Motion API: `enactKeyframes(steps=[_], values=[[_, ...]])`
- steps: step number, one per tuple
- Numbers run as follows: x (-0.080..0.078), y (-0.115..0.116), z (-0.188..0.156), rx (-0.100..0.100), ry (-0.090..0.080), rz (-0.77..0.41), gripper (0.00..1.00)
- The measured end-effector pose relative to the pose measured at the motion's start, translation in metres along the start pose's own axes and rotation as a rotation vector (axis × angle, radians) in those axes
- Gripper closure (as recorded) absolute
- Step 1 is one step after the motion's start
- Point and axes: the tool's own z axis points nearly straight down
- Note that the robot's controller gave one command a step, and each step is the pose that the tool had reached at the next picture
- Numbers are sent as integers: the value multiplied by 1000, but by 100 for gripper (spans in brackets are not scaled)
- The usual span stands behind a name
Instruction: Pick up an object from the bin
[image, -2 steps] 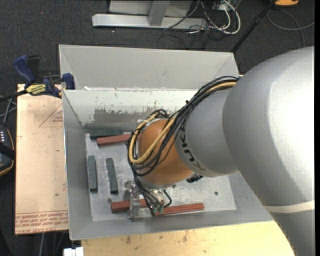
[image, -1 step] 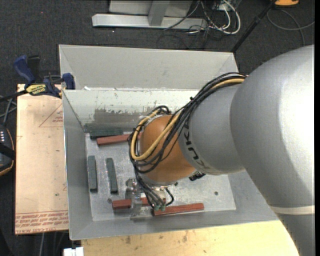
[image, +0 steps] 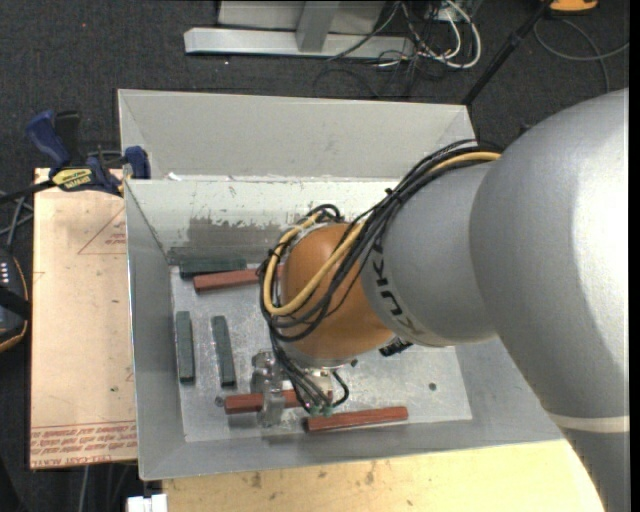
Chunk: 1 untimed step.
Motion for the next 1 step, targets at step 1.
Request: enactKeyframes(steps=[1], values=[[0, 0, -5, 0, -1, 0, 100]])
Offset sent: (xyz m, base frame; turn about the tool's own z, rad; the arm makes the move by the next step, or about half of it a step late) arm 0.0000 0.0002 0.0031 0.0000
